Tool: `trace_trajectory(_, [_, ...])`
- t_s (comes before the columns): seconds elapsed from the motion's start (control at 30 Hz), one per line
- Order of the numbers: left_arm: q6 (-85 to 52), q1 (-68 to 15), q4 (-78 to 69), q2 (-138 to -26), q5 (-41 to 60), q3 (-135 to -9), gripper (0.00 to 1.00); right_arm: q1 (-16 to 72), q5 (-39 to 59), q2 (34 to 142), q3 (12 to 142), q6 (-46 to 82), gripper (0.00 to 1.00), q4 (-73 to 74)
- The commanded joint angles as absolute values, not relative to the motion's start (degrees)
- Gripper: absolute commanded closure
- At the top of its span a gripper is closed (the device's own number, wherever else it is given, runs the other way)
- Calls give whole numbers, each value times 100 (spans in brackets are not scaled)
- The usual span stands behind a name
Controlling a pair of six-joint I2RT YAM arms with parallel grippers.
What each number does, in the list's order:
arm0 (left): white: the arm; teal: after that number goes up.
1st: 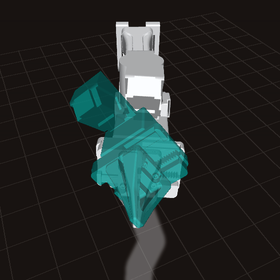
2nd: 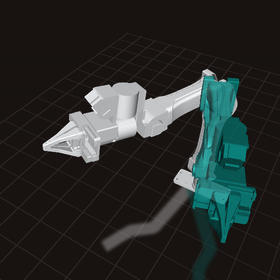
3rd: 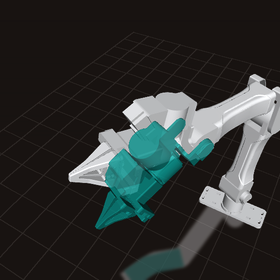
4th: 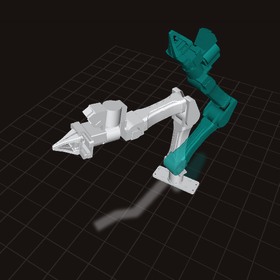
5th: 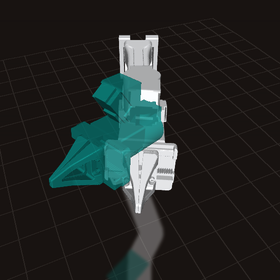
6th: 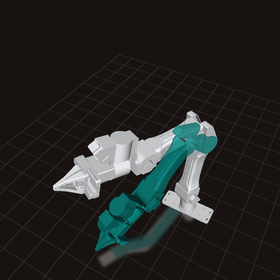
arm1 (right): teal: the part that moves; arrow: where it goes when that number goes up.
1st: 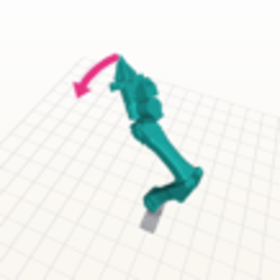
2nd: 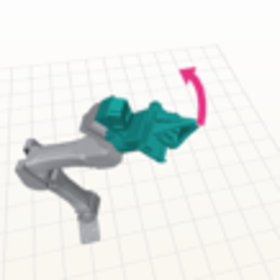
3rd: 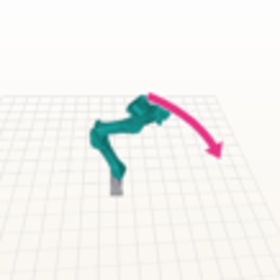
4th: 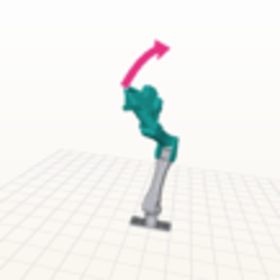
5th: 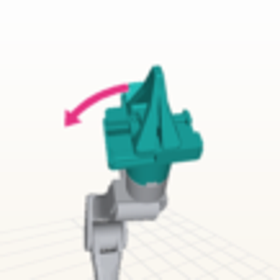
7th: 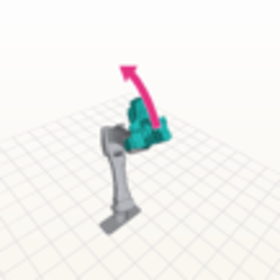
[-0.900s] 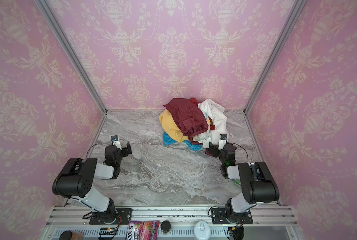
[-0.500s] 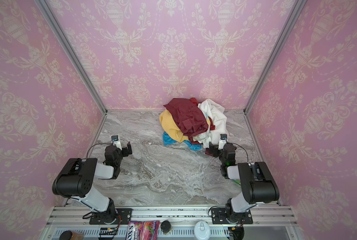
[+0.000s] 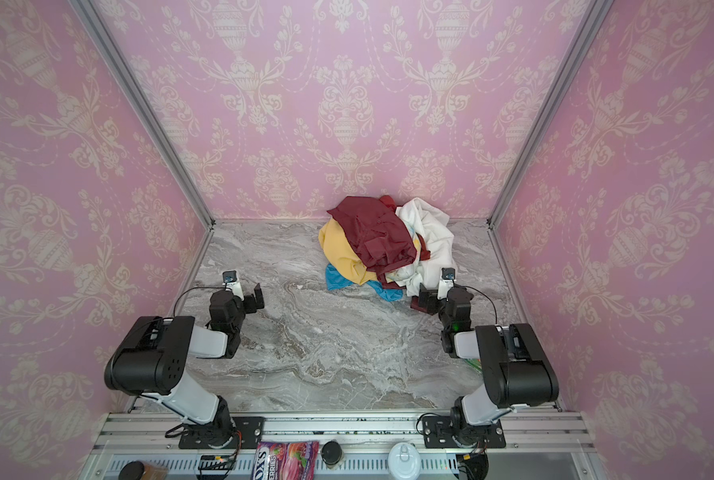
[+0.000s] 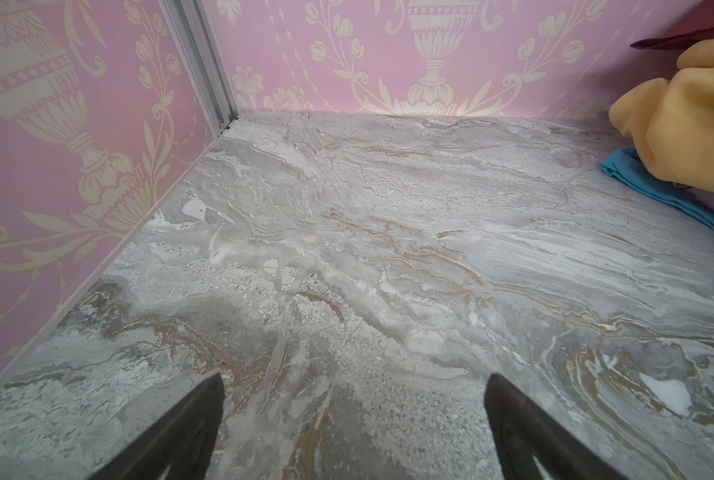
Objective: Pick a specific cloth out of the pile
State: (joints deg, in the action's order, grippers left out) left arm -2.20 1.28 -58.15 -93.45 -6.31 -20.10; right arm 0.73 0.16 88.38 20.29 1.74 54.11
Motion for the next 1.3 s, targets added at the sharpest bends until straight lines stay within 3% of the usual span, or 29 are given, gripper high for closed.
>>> trace_trajectory(0.0, [-193, 167, -5845, -9374, -722, -2033, 1, 40, -96, 8866, 2057, 308, 0, 5502])
trace_trajectory(0.77, [-193, 124, -5790, -9334, -787, -2036, 1, 81, -177, 8482, 1742, 281, 0, 5753])
trace_trajectory(1.03, [-191, 78, -4643, -8790, -979, -2386, 1, 88, -539, 7688, 1744, 446, 0, 4906])
trace_trajectory(1.27, [70, -639, -2702, -8104, -1716, -3340, 1, 158, -1047, 7172, 2029, 586, 0, 4042])
